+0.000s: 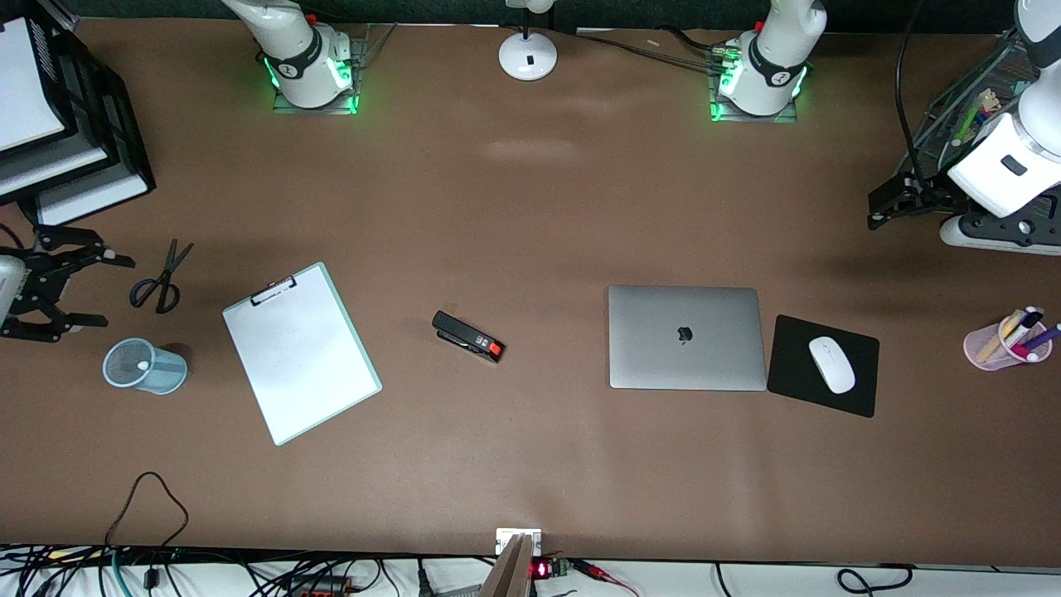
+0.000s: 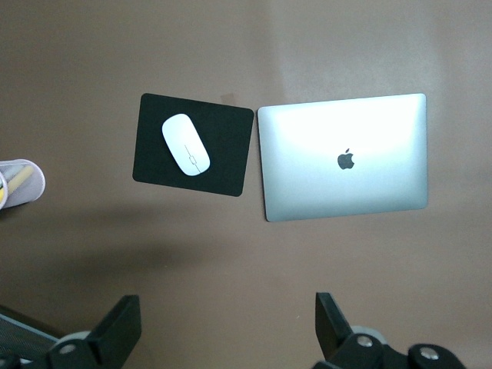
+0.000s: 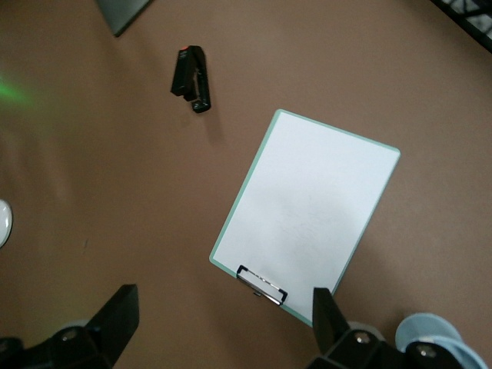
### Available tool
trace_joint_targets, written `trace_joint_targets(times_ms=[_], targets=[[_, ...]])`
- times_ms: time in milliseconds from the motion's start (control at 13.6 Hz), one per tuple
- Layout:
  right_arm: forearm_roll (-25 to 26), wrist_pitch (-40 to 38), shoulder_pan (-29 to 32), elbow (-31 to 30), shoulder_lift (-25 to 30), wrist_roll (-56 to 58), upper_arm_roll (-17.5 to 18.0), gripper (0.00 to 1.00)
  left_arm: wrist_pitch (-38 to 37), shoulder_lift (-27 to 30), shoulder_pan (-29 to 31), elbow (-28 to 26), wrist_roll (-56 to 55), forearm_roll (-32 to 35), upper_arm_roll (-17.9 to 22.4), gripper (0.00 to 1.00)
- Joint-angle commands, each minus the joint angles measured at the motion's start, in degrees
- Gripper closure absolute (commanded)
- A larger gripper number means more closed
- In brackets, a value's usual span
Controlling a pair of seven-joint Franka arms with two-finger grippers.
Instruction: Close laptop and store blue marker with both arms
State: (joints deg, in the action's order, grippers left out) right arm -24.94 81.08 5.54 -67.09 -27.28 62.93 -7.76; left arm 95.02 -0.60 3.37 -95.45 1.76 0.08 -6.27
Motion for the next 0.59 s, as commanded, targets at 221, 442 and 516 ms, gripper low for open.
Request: trace_joint_targets(times_ms=[221,442,516], targets=[[8.0,8.6,-7.2,-18.7,13.1,-18.5,-0.1,0.00,-1.2,-0.6,0.2,1.4,-0.1,-0.6,-0.3,0.00],[14.2,9.5,-12.3,-23.4,17.3,-36.1,-0.1,0.00,-1.2,-0.6,0.3,1.4,-0.1,-0.6,-0.3,0.00],[16.4,9.5,-13.6,-23.6,17.5,-40.6,-0.1,0.00,-1.2,-0.6,0.3,1.4,-0.1,-0.5,-0.2,0.00]])
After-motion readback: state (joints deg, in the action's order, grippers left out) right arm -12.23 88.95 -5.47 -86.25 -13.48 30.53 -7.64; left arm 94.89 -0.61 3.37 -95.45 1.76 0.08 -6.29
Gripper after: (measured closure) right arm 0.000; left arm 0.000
